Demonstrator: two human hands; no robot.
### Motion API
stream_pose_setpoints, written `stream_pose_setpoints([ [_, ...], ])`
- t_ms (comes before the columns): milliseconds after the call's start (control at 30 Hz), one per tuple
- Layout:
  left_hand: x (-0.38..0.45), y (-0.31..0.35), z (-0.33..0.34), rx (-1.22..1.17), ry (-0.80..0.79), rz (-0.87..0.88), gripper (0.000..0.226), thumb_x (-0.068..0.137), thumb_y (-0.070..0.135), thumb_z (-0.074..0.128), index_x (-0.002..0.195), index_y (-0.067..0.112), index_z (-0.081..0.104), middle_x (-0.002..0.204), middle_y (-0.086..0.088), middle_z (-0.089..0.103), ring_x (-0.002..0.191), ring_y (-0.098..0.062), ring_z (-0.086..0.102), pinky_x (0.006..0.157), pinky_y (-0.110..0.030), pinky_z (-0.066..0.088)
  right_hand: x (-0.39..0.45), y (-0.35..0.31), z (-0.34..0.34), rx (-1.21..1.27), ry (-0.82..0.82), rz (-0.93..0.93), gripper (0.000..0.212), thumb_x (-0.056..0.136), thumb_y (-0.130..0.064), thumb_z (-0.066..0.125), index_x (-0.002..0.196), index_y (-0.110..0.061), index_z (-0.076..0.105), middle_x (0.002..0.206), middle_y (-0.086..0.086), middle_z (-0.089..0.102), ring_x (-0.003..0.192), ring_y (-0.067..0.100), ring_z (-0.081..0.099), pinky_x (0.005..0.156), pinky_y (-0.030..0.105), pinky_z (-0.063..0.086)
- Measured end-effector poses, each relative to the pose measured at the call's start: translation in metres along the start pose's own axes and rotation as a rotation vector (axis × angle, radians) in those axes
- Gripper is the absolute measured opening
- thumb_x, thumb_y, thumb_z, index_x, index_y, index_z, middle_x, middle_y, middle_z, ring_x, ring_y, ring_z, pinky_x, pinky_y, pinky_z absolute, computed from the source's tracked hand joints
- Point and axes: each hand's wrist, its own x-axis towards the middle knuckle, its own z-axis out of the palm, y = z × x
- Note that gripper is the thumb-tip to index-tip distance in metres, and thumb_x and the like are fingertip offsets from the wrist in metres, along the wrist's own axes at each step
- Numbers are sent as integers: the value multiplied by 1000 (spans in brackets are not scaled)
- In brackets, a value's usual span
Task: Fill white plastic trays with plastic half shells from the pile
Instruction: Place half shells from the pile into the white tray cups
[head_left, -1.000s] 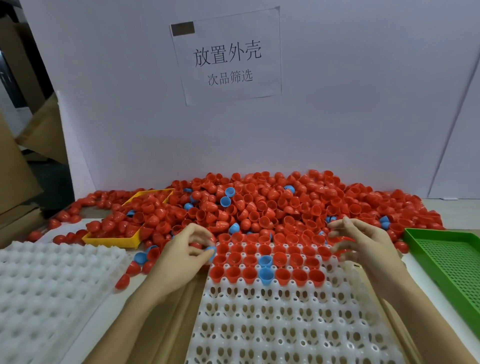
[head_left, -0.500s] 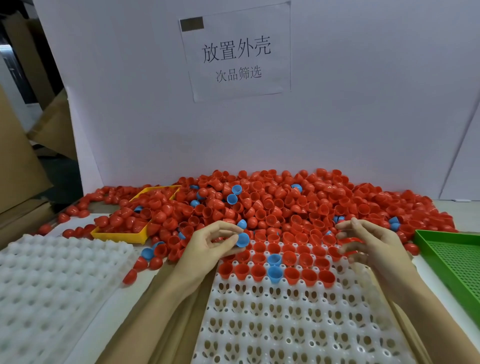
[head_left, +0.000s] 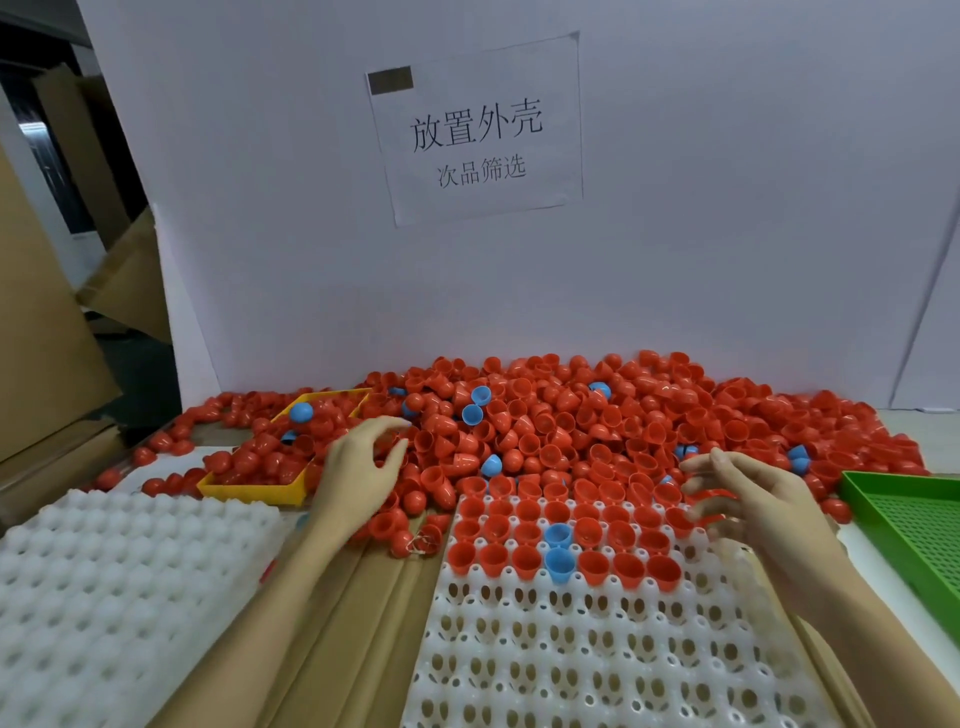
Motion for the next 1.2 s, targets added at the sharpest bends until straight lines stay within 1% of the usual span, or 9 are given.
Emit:
stream_pose_setpoints([
  [100,-9,3,25,41,-257,17,27,93,31,74,120,27,69,117,11,66,112,-7,58,101,-31,49,0,-1,0,-3,-1,7,31,105,-34,57,99,-14,80,88,8,78,67,20,72,53,23,55],
  [167,-15,2,37,90,-297,11,30,92,38,74,120,30,66,114,9,64,110,-7,53,98,-28,46,0,-2,0,-4,-4,10,31,105,-33,56,100,-13,79,88,9,78,67,21,72,53,23,55],
  [367,-16,5,40,38,-184,-22,29,84,33,83,112,31,74,107,11,71,105,-8,58,98,-33,50,-1,-3,1,-6,-12,18,31,106,-32,55,99,-13,79,85,7,77,66,20,72,52,23,56],
  [500,-23,9,34,-9,-127,20,43,82,33,85,123,29,75,113,4,74,108,-13,67,100,-37,54,-2,-4,2,12,-14,16,31,106,-31,56,95,-15,80,84,8,77,65,20,72,52,22,55],
  [667,-19,25,20,-31,27,165,43,87,14,81,128,20,72,123,3,72,116,-9,66,103,-23,51,-4,-7,4,5,-27,0,33,107,-33,55,90,-21,81,84,7,77,66,20,72,54,22,56],
  [767,-21,43,14,-168,91,130,42,90,11,78,130,19,68,122,9,71,116,0,64,101,-16,50,-6,-10,5,15,-64,-12,31,106,-32,56,91,-22,81,86,8,76,68,21,71,55,24,56],
  [933,-40,99,13,-576,-71,81,33,87,17,80,116,27,66,115,15,72,114,-5,67,96,-16,51,-18,-22,14,-47,-254,-71,15,97,-29,66,103,-27,80,95,11,75,78,23,73,62,24,58],
  [1100,-63,135,25,-629,-302,187,24,90,22,79,110,26,67,119,13,72,114,-10,69,95,-20,54,-33,-28,33,-71,-583,-148,30,101,-22,69,131,-25,69,122,5,75,106,25,76,81,29,63],
  [1200,-67,138,29,-569,-289,246,22,87,18,82,108,20,75,116,9,67,110,-14,69,90,-21,57,-35,-28,39,-63,-567,-152,22,99,-23,71,121,-22,72,117,7,76,102,29,77,82,32,63],
])
